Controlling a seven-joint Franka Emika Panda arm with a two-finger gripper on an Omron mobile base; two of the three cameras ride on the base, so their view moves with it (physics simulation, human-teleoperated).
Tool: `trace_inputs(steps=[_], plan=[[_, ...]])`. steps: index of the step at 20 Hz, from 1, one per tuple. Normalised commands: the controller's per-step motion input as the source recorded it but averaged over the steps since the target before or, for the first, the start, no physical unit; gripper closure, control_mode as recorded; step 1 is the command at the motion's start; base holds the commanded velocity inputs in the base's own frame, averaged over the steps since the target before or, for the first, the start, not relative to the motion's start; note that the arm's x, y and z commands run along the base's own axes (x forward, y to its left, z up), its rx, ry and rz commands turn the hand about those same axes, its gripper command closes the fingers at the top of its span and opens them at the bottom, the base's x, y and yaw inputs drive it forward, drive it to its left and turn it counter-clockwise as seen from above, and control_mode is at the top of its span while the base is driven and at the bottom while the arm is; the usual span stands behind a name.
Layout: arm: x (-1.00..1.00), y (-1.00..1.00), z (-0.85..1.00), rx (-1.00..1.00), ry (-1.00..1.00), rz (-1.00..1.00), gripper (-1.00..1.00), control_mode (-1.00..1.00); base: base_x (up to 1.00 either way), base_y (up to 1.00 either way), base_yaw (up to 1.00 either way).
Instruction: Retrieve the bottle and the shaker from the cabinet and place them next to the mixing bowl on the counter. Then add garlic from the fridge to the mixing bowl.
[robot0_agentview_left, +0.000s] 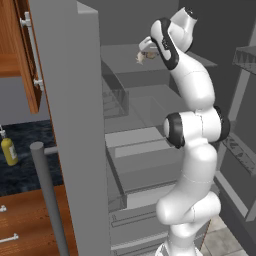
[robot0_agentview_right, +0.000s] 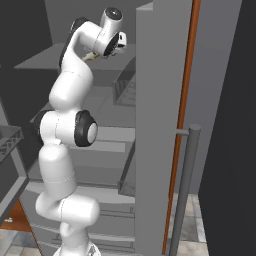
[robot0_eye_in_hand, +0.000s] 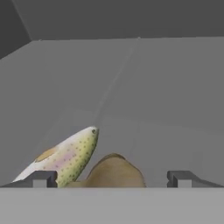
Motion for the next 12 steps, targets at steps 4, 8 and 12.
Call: trace_inputs(steps=[4,8,12], plan=[[0.00,0.00,-0.17,0.00,0.01,0.02,1.00,-1.00,0.00,0.00,0.00],[0.00,0.00,-0.16,0.00,0.00,0.03,1.00,-1.00,0.00,0.00,0.00],[0.00,0.00,-0.21,0.00,0.04,0.03,1.00,-1.00,0.00,0.00,0.00]])
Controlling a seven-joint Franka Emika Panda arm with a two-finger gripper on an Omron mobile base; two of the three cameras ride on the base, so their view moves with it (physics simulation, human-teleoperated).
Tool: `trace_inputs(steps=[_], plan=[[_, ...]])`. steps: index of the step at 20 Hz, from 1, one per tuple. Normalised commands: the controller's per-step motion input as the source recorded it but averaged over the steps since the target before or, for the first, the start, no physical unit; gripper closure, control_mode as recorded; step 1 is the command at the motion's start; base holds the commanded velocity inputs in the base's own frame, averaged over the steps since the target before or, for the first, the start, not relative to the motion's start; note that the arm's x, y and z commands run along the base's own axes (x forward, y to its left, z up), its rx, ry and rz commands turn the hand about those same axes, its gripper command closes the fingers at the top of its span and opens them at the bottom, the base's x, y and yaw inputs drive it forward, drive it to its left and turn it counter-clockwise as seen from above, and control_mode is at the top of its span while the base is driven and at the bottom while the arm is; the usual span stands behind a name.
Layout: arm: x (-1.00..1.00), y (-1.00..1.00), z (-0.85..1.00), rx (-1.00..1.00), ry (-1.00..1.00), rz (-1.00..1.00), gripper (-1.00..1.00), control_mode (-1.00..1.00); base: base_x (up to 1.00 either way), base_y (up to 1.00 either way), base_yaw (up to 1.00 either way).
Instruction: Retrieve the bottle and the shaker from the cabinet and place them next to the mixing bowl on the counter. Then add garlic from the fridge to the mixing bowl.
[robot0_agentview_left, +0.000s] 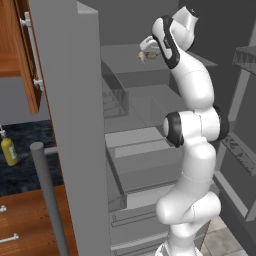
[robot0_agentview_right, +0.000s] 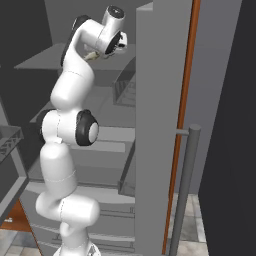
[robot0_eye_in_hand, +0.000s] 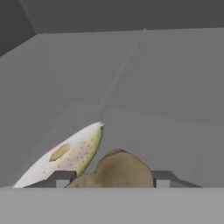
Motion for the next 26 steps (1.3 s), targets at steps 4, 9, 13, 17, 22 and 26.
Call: trace_inputs(steps=[4,9,13,17,22,26], plan=[[0.00,0.00,-0.13,0.00,0.02,0.03,1.00,-1.00,0.00,0.00,0.00],[0.00,0.00,0.00,0.00,-0.11,0.00,1.00,-1.00,0.00,0.00,0.00],[-0.01,0.00,0.00,0.00,-0.18,0.00,1.00,-1.00,0.00,0.00,0.00],[-0.21,0.00,0.00,0.00,-0.11,-0.04,1.00,-1.00,0.00,0.00,0.00],[-0.42,0.05,0.01,0.00,-0.07,-0.11,1.00,-1.00,0.00,0.00,0.00],[-0.51,0.21,0.00,-0.04,-0.01,-0.19,1.00,-1.00,0.00,0.00,0.00]])
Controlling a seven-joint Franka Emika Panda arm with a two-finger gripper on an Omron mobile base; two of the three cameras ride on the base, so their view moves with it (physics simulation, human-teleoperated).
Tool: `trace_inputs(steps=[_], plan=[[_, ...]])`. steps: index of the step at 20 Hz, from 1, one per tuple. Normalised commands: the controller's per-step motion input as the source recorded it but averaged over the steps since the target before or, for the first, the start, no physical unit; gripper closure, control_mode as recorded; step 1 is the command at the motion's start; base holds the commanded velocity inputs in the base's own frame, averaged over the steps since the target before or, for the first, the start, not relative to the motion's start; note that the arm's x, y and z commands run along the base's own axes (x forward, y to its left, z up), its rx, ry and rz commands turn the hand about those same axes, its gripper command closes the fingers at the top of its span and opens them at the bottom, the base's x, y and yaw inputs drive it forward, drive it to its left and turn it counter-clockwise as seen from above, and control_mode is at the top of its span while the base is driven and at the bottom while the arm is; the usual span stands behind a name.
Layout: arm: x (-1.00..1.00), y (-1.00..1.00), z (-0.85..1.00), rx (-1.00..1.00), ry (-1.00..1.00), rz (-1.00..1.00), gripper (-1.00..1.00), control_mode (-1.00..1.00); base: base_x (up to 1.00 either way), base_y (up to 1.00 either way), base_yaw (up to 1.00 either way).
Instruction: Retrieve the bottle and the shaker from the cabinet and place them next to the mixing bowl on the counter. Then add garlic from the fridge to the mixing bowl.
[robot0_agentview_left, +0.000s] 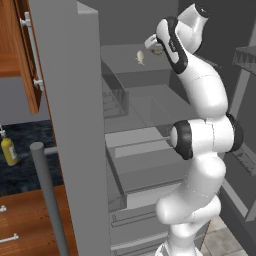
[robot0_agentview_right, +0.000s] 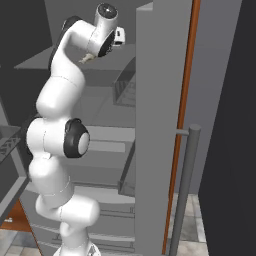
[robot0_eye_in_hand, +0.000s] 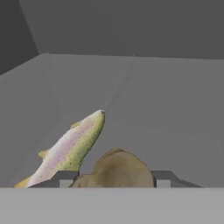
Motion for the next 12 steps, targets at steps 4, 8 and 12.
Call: trace_inputs(steps=[4,8,12], plan=[[-0.67,0.24,-0.01,-0.05,-0.01,-0.26,1.00,-1.00,0.00,0.00,0.00],[-0.71,0.11,0.00,-0.03,0.00,-0.31,1.00,-1.00,0.00,0.00,0.00],[-0.80,0.00,0.00,0.00,0.00,-0.30,1.00,-1.00,0.00,0.00,0.00]])
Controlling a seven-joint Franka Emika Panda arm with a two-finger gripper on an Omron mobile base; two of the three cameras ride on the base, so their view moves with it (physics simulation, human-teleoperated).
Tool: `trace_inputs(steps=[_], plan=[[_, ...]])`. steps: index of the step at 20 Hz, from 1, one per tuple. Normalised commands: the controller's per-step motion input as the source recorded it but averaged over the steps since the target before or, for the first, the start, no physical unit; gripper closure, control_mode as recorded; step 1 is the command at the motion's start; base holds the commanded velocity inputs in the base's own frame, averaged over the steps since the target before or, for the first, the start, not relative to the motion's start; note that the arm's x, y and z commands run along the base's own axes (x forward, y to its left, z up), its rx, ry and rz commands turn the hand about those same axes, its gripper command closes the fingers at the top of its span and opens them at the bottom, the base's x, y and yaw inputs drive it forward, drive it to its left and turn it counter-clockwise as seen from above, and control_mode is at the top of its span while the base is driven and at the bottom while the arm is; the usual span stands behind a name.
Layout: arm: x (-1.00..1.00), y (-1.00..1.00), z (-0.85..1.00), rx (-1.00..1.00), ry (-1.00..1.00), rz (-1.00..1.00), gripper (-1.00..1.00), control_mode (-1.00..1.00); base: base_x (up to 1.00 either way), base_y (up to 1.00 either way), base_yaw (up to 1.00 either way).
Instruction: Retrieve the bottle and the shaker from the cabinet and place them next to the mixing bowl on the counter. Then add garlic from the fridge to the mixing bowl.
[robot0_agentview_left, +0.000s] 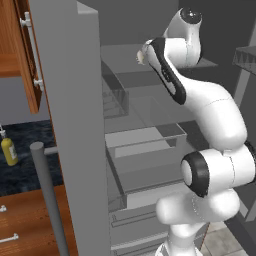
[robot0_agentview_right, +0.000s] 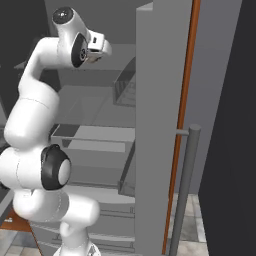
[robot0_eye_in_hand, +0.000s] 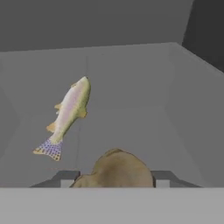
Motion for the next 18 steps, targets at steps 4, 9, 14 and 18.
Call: trace_inputs(steps=[4,9,14,18], plan=[[-0.76,-0.02,0.09,0.00,0.00,-0.29,1.00,-1.00,0.00,0.00,0.00],[-0.97,-0.12,0.01,0.00,0.03,-0.20,1.00,-1.00,0.00,0.00,0.00],[-1.00,-0.22,0.00,0.00,0.08,-0.13,1.00,-1.00,0.00,0.00,0.00],[-1.00,-0.18,0.01,0.00,0.06,-0.05,1.00,-1.00,0.00,0.00,0.00]])
